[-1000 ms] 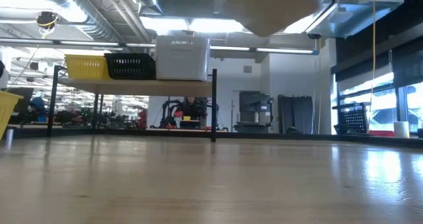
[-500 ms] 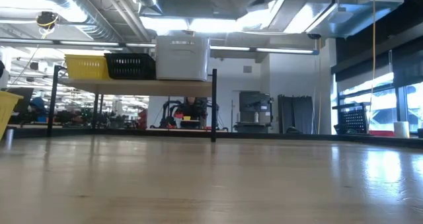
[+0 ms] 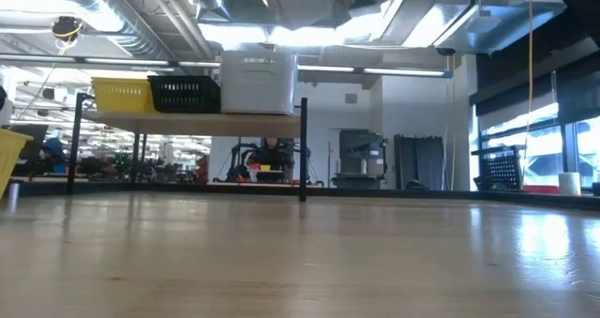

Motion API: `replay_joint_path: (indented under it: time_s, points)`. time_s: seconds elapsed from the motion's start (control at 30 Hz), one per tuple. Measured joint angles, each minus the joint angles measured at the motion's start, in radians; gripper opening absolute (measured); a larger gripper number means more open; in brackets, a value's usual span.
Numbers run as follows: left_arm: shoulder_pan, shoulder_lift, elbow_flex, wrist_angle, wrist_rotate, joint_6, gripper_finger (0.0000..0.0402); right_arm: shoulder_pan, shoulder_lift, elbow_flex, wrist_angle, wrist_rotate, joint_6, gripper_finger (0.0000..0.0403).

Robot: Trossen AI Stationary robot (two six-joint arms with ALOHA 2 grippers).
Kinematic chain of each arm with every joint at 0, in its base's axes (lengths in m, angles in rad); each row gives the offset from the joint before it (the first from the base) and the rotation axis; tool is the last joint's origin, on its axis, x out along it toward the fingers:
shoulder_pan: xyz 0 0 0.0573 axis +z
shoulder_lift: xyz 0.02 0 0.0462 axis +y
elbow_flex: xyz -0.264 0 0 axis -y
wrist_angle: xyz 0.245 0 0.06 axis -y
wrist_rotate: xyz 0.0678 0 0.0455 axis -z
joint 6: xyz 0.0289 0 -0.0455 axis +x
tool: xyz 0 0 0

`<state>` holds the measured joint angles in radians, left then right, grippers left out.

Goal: Stack baskets on shelf by color
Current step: Stack the gray bin on top of the other gray bin on the shelf

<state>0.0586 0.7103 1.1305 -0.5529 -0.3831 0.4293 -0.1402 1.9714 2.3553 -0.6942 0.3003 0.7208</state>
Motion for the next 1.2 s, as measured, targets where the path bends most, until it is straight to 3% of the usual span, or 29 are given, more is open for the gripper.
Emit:
replay_joint_path:
  time_s: [0.37, 0.73, 1.03, 1.2]
  points:
    - [0.082, 0.017, 0.000, 0.000, -0.002, 0.153, 0.0066, 0.000, 0.073, -0.006, 0.078, -0.026, 0.116, 0.0000]
    - [0.134, 0.016, 0.000, -0.001, 0.013, 0.174, 0.0066, 0.000, 0.129, -0.007, 0.067, -0.025, 0.193, 0.0000]
    - [0.134, 0.026, 0.000, -0.010, 0.152, 0.279, 0.0066, 0.000, 0.129, -0.007, 0.013, 0.005, 0.211, 0.0000]
    - [0.168, 0.066, 0.000, 0.012, 0.160, 0.348, 0.0066, 0.000, 0.129, -0.007, 0.006, 0.005, 0.193, 0.0000]
